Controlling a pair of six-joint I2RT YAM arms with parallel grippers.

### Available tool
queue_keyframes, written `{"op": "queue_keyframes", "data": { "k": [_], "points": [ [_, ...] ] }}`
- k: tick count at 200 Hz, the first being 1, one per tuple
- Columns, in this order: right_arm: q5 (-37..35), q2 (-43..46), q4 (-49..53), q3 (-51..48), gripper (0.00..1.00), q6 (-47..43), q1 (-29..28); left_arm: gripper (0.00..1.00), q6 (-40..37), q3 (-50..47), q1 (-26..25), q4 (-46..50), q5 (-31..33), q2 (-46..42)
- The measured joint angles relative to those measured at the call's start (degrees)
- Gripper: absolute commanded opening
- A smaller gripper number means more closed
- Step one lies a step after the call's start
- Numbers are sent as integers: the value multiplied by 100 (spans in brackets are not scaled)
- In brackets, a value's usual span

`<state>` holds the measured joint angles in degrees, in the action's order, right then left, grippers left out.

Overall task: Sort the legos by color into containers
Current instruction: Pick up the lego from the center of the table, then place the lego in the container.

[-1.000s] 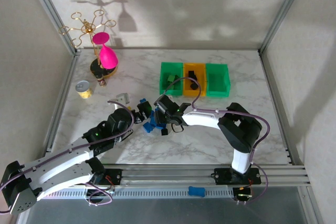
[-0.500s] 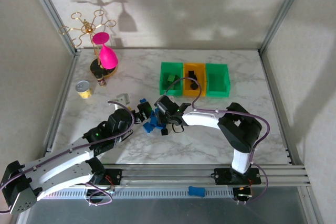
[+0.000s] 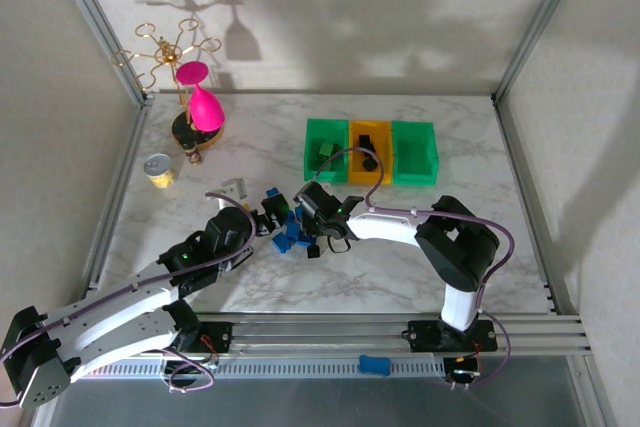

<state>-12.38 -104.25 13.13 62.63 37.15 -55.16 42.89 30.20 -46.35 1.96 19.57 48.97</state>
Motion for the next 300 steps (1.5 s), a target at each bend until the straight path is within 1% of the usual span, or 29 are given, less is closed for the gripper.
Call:
{"op": "queue_keyframes", "data": {
  "k": [46,86,121,180,201,265,300],
  "points": [
    [4,236,127,-31,33,0,59,100,0,0,0,0,-7,63],
    [-2,748,179,-72,34,-4,372,99,-2,11,0,-83,-26,133],
    [-13,1123,299,-157,34,-85,833,100,-70,155,4,-188,-127,505],
    [-142,1248,317,-101,35,-476,1993,100,-240,542,7,-474,-341,1005],
    [-223,1082,267,195,35,-625,2249,100,-269,619,7,-603,-376,1139],
    [-310,-219,-50,1311,36,-1027,2771,100,-328,772,7,-758,-481,1394],
    [-328,-702,-83,1727,38,-1215,2944,100,-372,813,7,-833,-481,1421]
  ]
}}
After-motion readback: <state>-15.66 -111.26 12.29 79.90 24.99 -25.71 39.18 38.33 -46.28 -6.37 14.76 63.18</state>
